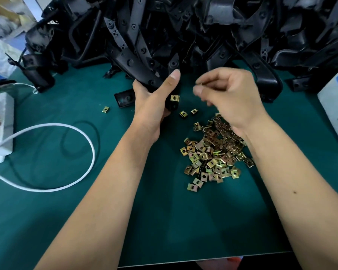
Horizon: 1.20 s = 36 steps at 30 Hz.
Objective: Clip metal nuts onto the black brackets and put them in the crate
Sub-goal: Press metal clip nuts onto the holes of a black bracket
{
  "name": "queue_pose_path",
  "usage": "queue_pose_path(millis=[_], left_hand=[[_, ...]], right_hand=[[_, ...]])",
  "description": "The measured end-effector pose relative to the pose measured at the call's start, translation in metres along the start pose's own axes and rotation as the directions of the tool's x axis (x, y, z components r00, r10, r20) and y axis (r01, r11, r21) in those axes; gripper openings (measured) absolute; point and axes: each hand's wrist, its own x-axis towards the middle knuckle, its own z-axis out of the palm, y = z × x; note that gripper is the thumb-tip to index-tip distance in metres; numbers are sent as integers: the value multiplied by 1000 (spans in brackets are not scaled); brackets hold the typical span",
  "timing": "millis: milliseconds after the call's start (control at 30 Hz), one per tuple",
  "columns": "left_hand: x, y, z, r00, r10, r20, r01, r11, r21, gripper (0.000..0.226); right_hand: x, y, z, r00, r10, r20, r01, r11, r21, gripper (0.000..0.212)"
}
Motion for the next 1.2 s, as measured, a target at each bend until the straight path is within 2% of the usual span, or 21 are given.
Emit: queue_pose_path(millis=[67, 167, 267, 400, 700, 867, 1033, 1200], left_hand=[[-2, -2, 0, 999, 27, 39, -30, 995, 94, 74], [-5, -2, 2, 996, 43, 82, -56, 985, 163, 62], [-5, -3, 2, 997, 39, 65, -49, 987, 154, 55], [-6, -1, 2, 999, 28, 37, -33, 987, 158, 56], [-8, -2, 5, 995, 95, 25, -98, 976, 193, 53], [-12, -2, 7, 993, 115, 42, -121, 974, 191, 47], [-12, -2, 6, 991, 118, 65, -128, 979, 160, 43], [-11, -3, 5, 988, 142, 61, -150, 978, 144, 46]], right_hand=[[-1, 0, 2, 996, 71, -57, -54, 965, 257, 11], [-2, 1, 6, 990, 127, -58, -95, 920, 381, 9], [-1, 2, 9, 990, 133, -46, -104, 913, 394, 8], [-1, 3, 9, 991, 133, -26, -112, 914, 390, 8], [-4, 4, 15, 988, 157, -7, -142, 912, 384, 5], [-5, 6, 20, 967, 253, 14, -229, 848, 478, 8], [-5, 4, 23, 968, 249, 17, -214, 793, 570, 29], [-6, 3, 25, 975, 222, -32, -174, 838, 517, 27]])
